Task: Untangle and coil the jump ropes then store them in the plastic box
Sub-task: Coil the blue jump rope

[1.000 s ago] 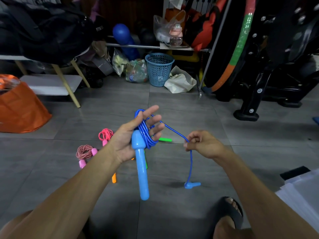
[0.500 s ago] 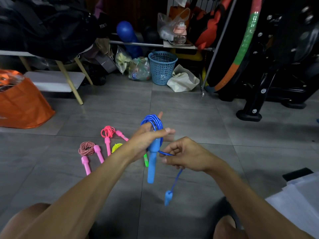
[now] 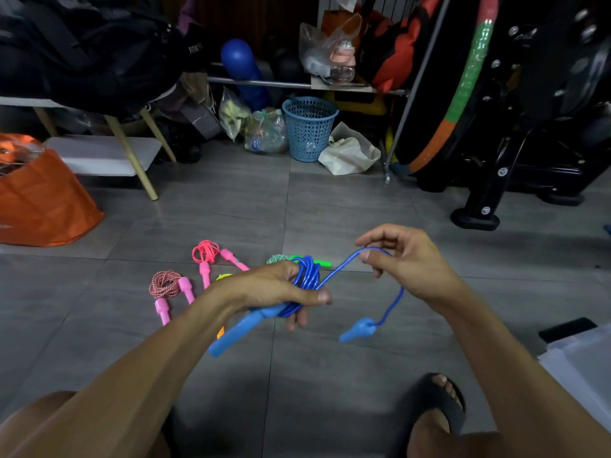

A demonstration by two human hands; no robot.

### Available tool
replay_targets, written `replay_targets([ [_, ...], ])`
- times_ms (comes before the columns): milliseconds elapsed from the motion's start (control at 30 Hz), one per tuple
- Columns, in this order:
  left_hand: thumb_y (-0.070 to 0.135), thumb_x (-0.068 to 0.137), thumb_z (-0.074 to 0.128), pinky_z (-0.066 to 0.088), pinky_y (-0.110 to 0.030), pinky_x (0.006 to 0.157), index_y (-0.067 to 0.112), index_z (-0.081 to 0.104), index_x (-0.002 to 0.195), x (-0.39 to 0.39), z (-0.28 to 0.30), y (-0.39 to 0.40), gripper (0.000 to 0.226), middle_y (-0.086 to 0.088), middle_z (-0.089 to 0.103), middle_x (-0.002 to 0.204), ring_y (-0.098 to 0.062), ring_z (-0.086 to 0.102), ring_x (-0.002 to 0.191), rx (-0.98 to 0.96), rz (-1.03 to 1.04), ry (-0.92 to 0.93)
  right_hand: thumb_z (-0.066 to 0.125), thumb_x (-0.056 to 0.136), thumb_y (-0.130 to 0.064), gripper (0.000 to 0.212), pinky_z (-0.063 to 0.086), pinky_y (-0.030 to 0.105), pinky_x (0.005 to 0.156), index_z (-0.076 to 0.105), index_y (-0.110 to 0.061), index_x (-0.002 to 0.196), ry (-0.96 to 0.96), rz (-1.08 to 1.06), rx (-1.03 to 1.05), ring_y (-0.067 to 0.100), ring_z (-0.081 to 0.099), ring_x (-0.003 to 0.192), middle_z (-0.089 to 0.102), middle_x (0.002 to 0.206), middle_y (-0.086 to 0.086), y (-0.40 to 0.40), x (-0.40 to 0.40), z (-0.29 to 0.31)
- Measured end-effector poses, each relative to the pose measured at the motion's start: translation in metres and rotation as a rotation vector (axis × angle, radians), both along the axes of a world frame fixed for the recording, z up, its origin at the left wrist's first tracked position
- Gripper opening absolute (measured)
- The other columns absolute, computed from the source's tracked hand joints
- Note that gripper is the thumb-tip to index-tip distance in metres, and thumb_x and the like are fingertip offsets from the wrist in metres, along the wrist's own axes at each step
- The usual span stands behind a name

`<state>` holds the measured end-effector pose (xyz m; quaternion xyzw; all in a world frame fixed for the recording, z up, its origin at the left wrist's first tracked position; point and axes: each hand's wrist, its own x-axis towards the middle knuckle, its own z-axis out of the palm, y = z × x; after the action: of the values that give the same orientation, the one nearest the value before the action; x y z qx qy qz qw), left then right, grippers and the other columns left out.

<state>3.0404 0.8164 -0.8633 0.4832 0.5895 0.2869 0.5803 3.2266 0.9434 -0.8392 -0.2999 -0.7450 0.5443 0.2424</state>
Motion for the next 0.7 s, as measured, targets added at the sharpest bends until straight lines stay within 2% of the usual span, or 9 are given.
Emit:
replay_targets([
  [100,0.020,0.079,0.065,0.049,-0.042,0.078,0.007,0.068,0.093,0.002,0.000,-0.001,0.019,-0.007,0.059,0.051,-0.018,0.058,0.048,0.007,-0.055,-0.267,0.073,0.079,-0.010,0.008,0.038,0.020,0.048,0.066,-0.010,0.077,0.021,-0.141,0.055,0.006,0.044,0.047,0.057,0.061,0.001,0.005,-0.003,-0.005],
  [167,0.020,0.076,0.067,0.051,-0.040,0.078,0.006,0.071,0.094,0.001,0.003,-0.001,0.023,-0.009,0.055,0.051,-0.019,0.054,0.042,0.042,-0.050,-0.446,0.076,0.077,-0.020,0.019,0.032,0.024,0.049,0.064,-0.006,0.072,-0.007,-0.199,0.093,0.012,0.039,0.050,0.050,0.057,0.005,0.004,-0.007,-0.012],
  [267,0.029,0.074,0.074,0.053,-0.037,0.078,0.012,0.070,0.109,-0.002,0.006,-0.002,0.039,-0.006,0.056,0.054,-0.017,0.053,0.043,0.101,-0.053,-0.642,0.074,0.079,-0.030,0.032,0.030,0.029,0.053,0.063,-0.001,0.071,-0.056,-0.196,0.096,0.018,0.035,0.056,0.043,0.057,0.006,0.005,-0.011,-0.019],
  [333,0.032,0.074,0.076,0.054,-0.037,0.079,0.015,0.066,0.119,-0.003,0.005,-0.002,0.049,-0.004,0.058,0.058,-0.015,0.053,0.044,0.145,-0.006,-0.757,0.069,0.084,-0.029,0.026,0.034,0.032,0.059,0.064,-0.007,0.071,-0.112,-0.157,0.098,0.019,0.038,0.058,0.046,0.060,0.006,0.008,-0.012,-0.023],
  [433,0.029,0.068,0.080,0.055,-0.034,0.077,0.016,0.059,0.128,-0.005,0.004,-0.002,0.065,-0.001,0.062,0.062,-0.012,0.054,0.045,0.219,0.162,-0.964,0.062,0.089,-0.015,0.006,0.040,0.034,0.064,0.061,-0.015,0.084,-0.172,-0.098,0.053,0.022,0.044,0.060,0.053,0.066,0.009,0.012,-0.012,-0.027],
  [533,0.023,0.060,0.085,0.055,-0.031,0.077,0.016,0.057,0.129,-0.008,0.006,-0.002,0.075,0.000,0.065,0.068,-0.010,0.054,0.048,0.276,0.309,-1.049,0.058,0.090,-0.009,0.010,0.044,0.034,0.064,0.057,-0.016,0.083,-0.218,-0.074,0.025,0.017,0.051,0.055,0.057,0.065,0.003,0.010,-0.013,-0.029],
  [633,0.018,0.052,0.089,0.056,-0.032,0.078,0.016,0.054,0.132,-0.010,0.007,0.001,0.087,-0.005,0.071,0.084,-0.013,0.061,0.055,0.304,0.403,-1.057,0.060,0.089,-0.007,0.013,0.043,0.028,0.055,0.058,-0.014,0.078,-0.254,-0.022,0.020,0.012,0.050,0.047,0.052,0.065,0.011,0.004,-0.015,-0.031],
  [700,0.016,0.049,0.090,0.056,-0.033,0.077,0.015,0.051,0.134,-0.010,0.007,0.003,0.093,-0.008,0.072,0.099,-0.017,0.068,0.067,0.319,0.461,-1.045,0.060,0.089,-0.005,0.010,0.043,0.023,0.050,0.061,-0.011,0.080,-0.259,0.035,-0.020,0.011,0.048,0.044,0.049,0.065,0.014,0.000,-0.015,-0.030],
])
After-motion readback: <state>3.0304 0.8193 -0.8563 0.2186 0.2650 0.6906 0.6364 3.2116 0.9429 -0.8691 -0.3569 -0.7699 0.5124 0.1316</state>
